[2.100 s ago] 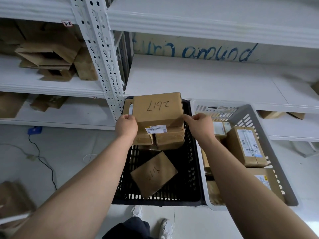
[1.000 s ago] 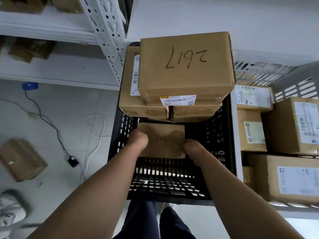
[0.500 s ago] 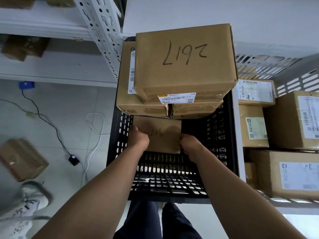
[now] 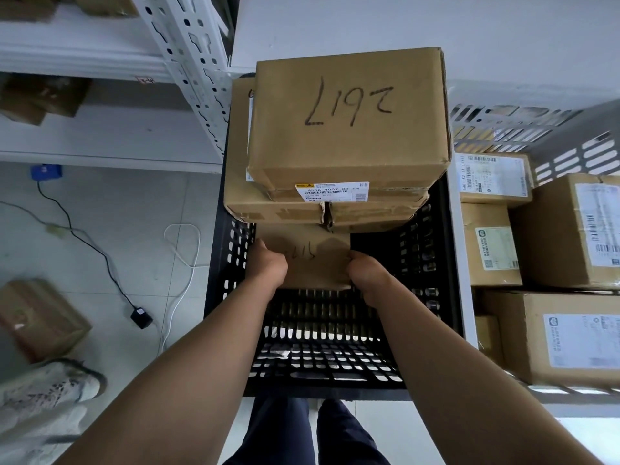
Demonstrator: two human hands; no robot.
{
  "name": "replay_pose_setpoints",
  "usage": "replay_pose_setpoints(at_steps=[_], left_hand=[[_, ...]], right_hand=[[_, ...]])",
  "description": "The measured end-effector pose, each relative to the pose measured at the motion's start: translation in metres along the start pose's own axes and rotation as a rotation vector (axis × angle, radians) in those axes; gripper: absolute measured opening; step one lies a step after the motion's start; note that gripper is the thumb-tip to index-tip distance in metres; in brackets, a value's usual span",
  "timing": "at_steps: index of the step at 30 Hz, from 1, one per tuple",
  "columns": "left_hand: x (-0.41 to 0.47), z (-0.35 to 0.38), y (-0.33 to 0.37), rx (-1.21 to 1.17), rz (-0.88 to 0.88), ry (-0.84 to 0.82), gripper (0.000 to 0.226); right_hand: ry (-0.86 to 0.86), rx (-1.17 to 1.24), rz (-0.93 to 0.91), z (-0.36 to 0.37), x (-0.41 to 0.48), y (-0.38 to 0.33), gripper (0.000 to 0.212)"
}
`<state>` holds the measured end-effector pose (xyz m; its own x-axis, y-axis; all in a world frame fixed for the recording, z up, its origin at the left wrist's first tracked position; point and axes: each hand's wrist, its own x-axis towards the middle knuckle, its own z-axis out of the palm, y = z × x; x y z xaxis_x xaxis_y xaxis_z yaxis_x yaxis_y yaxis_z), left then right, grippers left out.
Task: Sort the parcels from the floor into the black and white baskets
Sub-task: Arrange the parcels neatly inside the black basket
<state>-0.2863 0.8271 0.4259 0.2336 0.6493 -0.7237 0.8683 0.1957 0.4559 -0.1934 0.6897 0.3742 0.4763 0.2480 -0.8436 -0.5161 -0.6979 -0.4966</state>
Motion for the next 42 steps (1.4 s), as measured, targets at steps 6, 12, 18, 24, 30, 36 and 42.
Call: replay_pose_setpoints(at_steps=[6, 12, 18, 24, 30, 36, 42], left_hand=[[0.004, -0.004, -0.002, -0.009, -0.018, -0.024, 0.057], [-0.024, -0.025, 0.005, 0.029, -0.017, -0.058, 0.046], [-0.077, -0.057, 0.022, 0.016, 0.115, -0.057, 0.020], [-0.121, -0.088, 0.053, -0.251, 0.206, 0.213, 0.030], [-0.139, -0.105, 0.100, -0.296, 0.385, 0.370, 0.028], [-0.139, -0.095, 0.112, -0.386, 0.414, 0.213, 0.028], [-0.151, -0.109, 0.105, -0.415, 0.440, 0.359, 0.034]], right_hand=[[0.033, -0.044, 0.020, -0.004, -0.004, -0.010, 0.043], [0.074, -0.095, 0.054, -0.033, -0.043, -0.022, 0.032], [0.096, -0.029, -0.001, -0.062, -0.103, -0.040, 0.016], [0.177, 0.035, -0.114, -0.092, -0.162, -0.076, 0.014], [0.386, 0.012, -0.442, -0.105, -0.196, -0.130, 0.024], [0.261, 0.118, -0.531, -0.100, -0.199, -0.143, 0.033], [0.235, 0.250, -0.502, -0.121, -0.218, -0.137, 0.040]])
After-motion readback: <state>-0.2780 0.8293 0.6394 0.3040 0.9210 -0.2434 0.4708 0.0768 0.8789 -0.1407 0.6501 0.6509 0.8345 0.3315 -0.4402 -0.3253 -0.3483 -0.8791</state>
